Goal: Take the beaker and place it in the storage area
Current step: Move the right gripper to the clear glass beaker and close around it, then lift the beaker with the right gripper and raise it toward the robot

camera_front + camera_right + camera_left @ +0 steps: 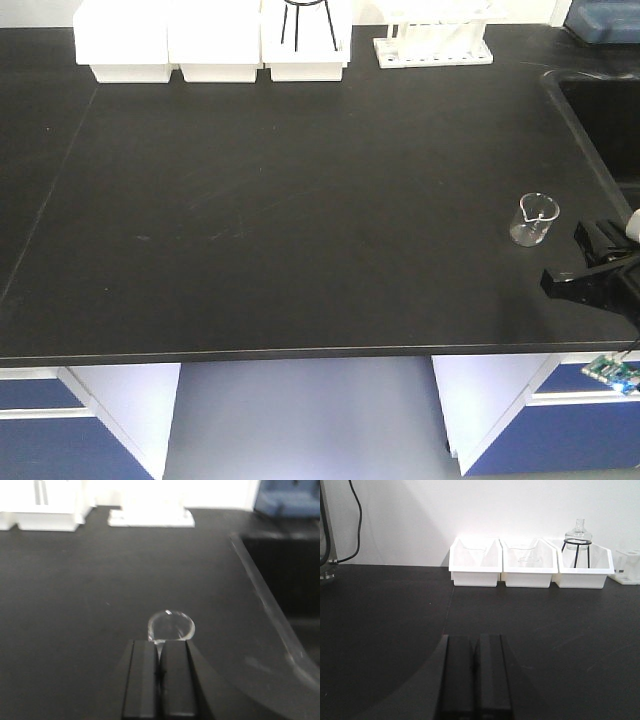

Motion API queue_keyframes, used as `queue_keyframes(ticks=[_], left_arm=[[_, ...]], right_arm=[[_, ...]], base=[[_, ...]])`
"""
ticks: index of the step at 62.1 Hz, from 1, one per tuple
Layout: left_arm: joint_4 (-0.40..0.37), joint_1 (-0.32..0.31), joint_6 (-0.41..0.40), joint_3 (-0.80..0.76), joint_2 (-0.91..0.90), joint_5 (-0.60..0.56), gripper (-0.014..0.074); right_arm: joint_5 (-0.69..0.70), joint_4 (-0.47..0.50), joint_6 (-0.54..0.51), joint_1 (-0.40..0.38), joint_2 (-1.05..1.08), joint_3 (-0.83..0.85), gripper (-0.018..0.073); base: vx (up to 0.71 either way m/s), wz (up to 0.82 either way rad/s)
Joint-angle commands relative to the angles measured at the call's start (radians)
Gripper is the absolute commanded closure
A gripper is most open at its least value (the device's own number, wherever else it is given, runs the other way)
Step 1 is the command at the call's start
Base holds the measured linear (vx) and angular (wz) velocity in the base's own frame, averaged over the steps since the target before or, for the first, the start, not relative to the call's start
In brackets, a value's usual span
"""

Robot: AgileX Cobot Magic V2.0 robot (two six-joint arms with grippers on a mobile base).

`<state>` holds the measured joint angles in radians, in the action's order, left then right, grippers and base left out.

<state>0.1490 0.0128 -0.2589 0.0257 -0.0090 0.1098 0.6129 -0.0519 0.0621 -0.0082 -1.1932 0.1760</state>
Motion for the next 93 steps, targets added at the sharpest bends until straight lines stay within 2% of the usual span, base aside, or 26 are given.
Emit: queue_keyframes(ticks=[1, 10, 19, 33, 46, 78, 93], left_arm=[[-0.006, -0.006, -0.007, 0.022, -0.019, -0.084, 0.0605], [-0.006, -0.006, -0.007, 0.022, -0.019, -0.084, 0.0605], [-0.006, -0.006, -0.007, 0.022, -0.019, -0.084, 0.0605], [-0.006, -0.006, -0.007, 0.022, -0.019, -0.084, 0.0605], [-0.006, -0.006, -0.007, 0.022, -0.019, -0.084, 0.0605], [-0.006, -0.006, -0.007, 0.022, -0.019, -0.084, 0.0605], [-0.006, -0.006, -0.007, 0.022, -0.019, -0.084, 0.0605]], right_arm=[[0.106, 0.033, -0.011, 0.000, -0.041, 0.025, 0.0286], [0.145, 0.014, -0.024, 0.000, -0.128, 0.025, 0.0070], [0.258, 0.003, -0.047, 0.000, -0.226, 0.025, -0.0039], [0.458, 0.015, -0.047, 0.000, -0.434, 0.042, -0.0032], [0.533, 0.028, -0.047, 0.000, -0.603, 0.119, -0.0032], [0.549, 0.052, -0.015, 0.000, -0.850, 0.361, -0.0032], [0.551, 0.052, 0.006, 0.000, -0.920, 0.423, -0.0018]], base=[[0.00, 0.00], [0.00, 0.00], [0.00, 0.00], [0.00, 0.00], [0.00, 0.00], [0.00, 0.00], [0.00, 0.00]])
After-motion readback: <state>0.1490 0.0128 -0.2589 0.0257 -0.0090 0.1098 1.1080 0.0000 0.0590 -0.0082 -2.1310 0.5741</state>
